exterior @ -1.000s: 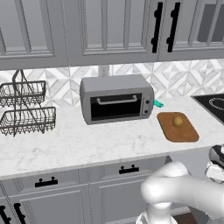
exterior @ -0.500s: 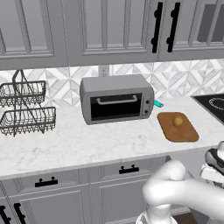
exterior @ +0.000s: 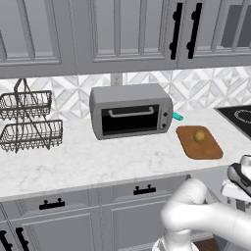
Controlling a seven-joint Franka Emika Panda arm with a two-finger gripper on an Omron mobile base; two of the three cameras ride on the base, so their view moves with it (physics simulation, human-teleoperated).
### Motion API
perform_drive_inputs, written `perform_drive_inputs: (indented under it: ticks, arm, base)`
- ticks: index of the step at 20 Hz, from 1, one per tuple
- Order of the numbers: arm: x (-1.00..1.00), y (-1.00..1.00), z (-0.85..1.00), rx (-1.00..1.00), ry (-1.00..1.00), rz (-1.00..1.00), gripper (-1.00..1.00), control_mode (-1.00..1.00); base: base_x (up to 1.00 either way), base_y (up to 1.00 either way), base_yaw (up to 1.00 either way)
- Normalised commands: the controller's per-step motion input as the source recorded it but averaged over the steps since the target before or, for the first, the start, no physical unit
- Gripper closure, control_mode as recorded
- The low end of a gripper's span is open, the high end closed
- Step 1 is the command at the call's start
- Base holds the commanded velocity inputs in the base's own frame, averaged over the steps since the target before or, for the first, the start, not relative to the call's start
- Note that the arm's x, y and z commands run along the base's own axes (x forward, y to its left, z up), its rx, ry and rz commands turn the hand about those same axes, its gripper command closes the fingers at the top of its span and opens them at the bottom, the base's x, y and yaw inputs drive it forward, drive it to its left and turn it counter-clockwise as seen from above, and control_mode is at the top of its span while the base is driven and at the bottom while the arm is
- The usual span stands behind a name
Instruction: Place the appropriate cutting tool for cutting the potato skin on the cutting board.
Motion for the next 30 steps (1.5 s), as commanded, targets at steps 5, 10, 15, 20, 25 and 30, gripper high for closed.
perform_drive_inputs:
  ticks: [5, 10, 15, 20, 25, 30]
  arm:
    - [-0.08, 0.08, -0.42, 0.00, 0.00, 0.00, 1.00, -1.00]
    - [-0.17, 0.17, -0.05, 0.00, 0.00, -0.01, 1.00, -1.00]
    - [-0.33, 0.17, 0.20, 0.00, 0.00, -0.07, 1.00, -1.00]
    - [-0.76, 0.00, 1.00, 0.00, 0.02, -0.18, 1.00, -1.00]
    - [-0.41, 0.03, 1.00, 0.00, 0.01, -0.20, 1.00, -1.00]
    - [0.11, 0.01, 1.00, -0.11, -0.02, -0.14, 1.00, -1.00]
  base:
    - [0.00, 0.00, 0.00]
    - [0.00, 0.00, 0.00]
    - [0.00, 0.00, 0.00]
    - [0.00, 0.00, 0.00]
    - [0.00, 0.00, 0.00]
    - [0.00, 0.00, 0.00]
